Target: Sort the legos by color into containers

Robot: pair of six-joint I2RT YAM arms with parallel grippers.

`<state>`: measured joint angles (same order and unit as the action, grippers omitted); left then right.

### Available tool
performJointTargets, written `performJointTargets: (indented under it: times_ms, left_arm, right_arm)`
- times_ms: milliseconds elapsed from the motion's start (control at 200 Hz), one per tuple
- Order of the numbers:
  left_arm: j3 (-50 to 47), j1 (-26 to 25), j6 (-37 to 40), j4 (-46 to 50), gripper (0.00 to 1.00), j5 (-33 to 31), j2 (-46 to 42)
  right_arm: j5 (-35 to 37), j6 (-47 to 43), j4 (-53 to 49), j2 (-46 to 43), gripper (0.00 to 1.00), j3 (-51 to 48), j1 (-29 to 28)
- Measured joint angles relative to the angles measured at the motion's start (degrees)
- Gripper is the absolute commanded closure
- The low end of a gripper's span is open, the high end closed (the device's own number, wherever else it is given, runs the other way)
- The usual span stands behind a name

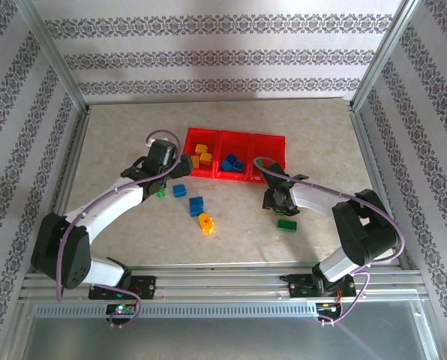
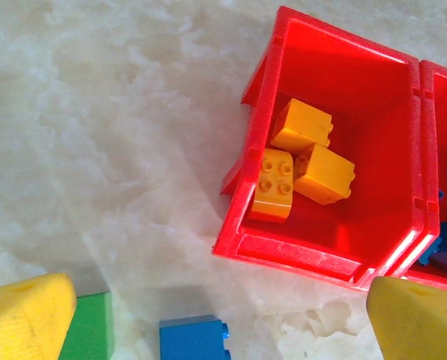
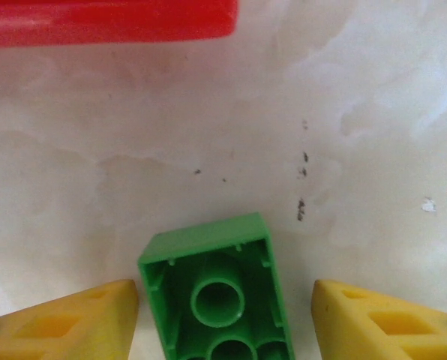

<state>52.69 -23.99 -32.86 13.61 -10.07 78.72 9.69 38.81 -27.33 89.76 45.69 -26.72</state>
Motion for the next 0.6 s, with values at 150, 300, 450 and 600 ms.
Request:
performJointTargets:
  times_ms: [150,300,450,600]
  left_arm:
    - [-4.81,0.00,-1.11,-1.36,0.00,-1.25,-3.74]
    - [-7.39,0.00,-2.14,-1.62,0.00,-2.21,-5.40]
    - [-8.59,0.02,-2.62,-1.66,0.00,-2.27,-5.88]
    - [-9.25,0.09,-3.26,-1.66,0.00,-2.27,-5.97]
  right_arm:
    - [-0.42,-0.28,0.17,0.42,0.44,0.70,0.00]
    - [-1.03,-0.35,0.15,0.74,0.49,0.72,0.00]
    - [-1.75,-0.74,0.02,1.36,0.60,1.29,0.00]
    - [-2.21,-1.33,-0.68,2.05,0.66,2.12,0.26]
